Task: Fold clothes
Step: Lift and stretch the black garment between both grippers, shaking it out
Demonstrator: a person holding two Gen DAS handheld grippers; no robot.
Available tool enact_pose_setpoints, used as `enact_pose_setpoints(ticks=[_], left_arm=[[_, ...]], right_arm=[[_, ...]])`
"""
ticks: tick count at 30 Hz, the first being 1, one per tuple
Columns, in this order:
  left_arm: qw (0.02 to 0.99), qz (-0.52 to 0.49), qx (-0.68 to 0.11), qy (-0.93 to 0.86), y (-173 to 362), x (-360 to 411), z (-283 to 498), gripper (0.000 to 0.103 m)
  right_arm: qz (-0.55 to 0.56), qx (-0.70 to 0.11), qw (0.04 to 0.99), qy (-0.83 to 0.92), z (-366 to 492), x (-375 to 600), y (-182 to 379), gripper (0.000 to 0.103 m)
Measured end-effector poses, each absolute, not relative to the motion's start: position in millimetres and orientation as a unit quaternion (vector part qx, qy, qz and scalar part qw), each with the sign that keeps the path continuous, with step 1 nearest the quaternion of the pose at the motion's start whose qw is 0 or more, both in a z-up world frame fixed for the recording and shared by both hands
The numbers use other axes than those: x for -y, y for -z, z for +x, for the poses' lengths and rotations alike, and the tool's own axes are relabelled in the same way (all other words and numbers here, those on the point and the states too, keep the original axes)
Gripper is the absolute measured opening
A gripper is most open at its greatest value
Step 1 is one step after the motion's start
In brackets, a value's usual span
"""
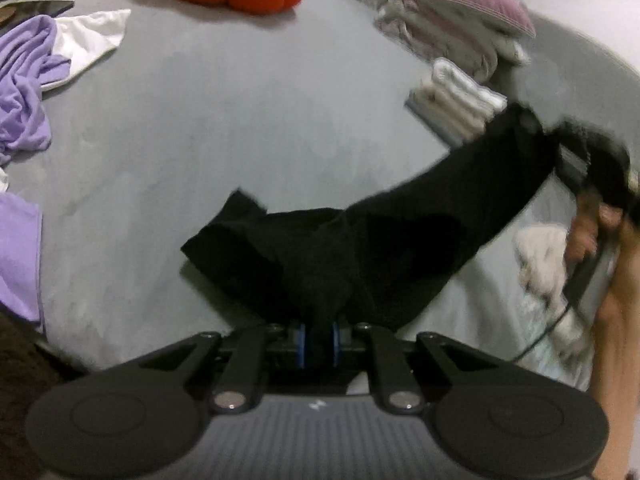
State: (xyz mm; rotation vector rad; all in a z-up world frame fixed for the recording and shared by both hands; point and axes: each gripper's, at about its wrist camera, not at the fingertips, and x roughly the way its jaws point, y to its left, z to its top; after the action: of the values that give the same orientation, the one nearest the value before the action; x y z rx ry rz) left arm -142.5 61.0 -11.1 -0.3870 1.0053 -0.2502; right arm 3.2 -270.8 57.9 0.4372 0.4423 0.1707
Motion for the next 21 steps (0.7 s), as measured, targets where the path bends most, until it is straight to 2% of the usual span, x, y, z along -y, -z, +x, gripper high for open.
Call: enact_pose_setpoints(ticks=[4,6,7,8,13,21], left_arm=[[0.854,-0.143,-0.48,0.137,12,-60,-144,0.019],[0.86,-0.114,-0.474,0.15,6,-60,-144,0.034],[0.863,-0.1,-0.469,0.157,3,-60,-143,0.047],[0.866,-0.085,-0.464,0.163,0,-59,-142,0.054],[0.884,-0.009,-0.426,0.191,-16,-52,-132,0.063],[0.889,0.088,-0.381,0.239,-14,-8,-90,0.067]], right_arm=[[0.207,-0.24,0.945,-0.081,16,262,-47,0.009],[0.207,-0.251,0.942,-0.077,21,261,-42,0.009],[0.211,-0.256,0.94,-0.076,22,261,-40,0.009],[0.215,-0.261,0.938,-0.076,24,262,-37,0.009],[0.218,-0.275,0.934,-0.072,24,260,-33,0.011],[0.21,-0.294,0.931,-0.053,30,262,-24,0.011]])
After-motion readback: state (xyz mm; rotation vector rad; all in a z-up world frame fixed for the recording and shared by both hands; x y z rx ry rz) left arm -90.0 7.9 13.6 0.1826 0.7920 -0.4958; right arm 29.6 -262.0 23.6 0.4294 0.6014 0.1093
